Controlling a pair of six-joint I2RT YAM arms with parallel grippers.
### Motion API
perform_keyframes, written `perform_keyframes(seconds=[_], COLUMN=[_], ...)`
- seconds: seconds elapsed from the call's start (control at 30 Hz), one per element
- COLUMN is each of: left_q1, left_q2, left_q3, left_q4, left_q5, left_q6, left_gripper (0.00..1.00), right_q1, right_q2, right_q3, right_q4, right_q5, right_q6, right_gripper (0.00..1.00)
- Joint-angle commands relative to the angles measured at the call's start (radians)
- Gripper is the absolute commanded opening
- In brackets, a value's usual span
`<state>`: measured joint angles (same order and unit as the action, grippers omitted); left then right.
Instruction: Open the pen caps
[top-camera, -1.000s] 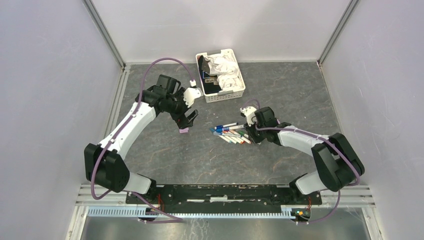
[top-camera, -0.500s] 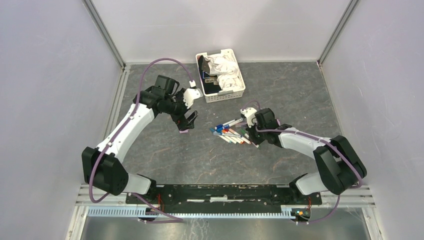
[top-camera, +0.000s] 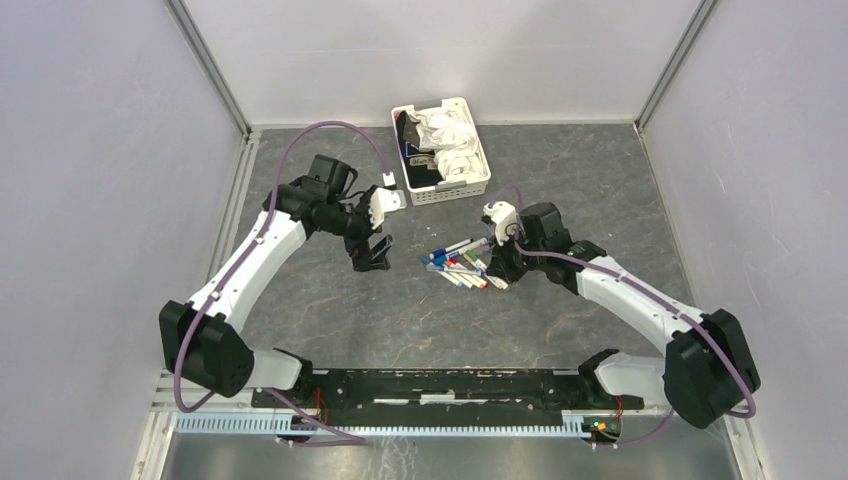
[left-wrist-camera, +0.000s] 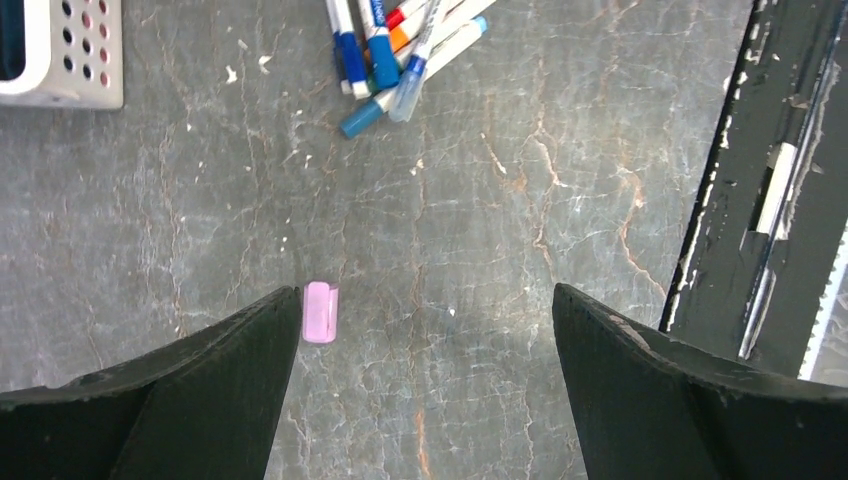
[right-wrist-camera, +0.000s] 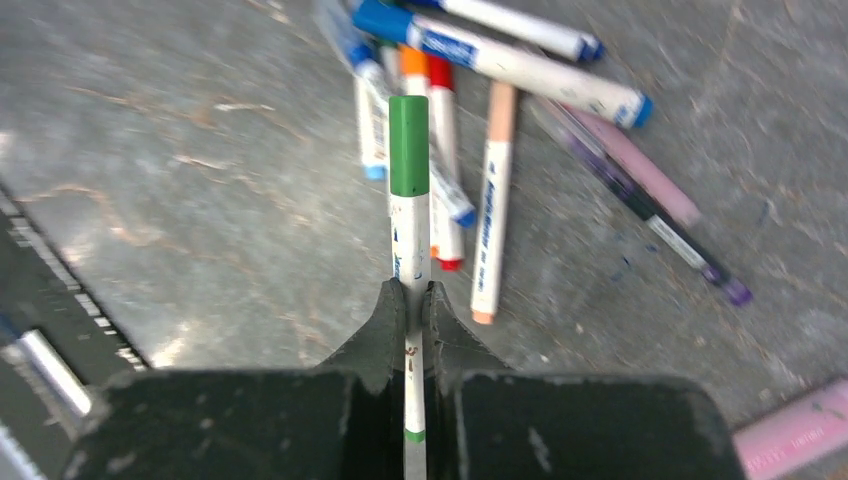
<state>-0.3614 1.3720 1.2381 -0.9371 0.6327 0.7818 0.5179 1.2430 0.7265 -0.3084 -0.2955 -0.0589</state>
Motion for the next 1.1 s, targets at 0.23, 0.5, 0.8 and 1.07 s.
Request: perform_keyframes(seconds=[0.23, 0.5, 0.8, 1.07], left_q1=[-0.136, -0.179, -0.208, -0.224], left_q2=[-0.041, -0.039, -0.048, -0.039], left_q3=[-0.018, -0.045, -0.063, -0.036], left_q4=[-0.020, -0.096, -0.121, -0.136], left_q5=[0.048, 0.031, 0.030, 0.010], left_q6=[0.197, 0.326, 0.373, 0.396], left_gripper=[1.00, 0.90, 0.75, 0.64], right_q1=[0.098, 0.152, 0.154, 0.162], right_q2=[0.111, 0.228, 0.305, 0.356], right_q3=[0.145, 0.228, 0.275, 0.300], right_q4=[0.172, 0.256, 0.376, 0.360], right_q5=[-0.529, -0.625, -0.712, -0.741], right_q6=[0.150, 0.227, 0.335, 0.329], right_gripper=[0.00, 0.00, 0.00, 0.00])
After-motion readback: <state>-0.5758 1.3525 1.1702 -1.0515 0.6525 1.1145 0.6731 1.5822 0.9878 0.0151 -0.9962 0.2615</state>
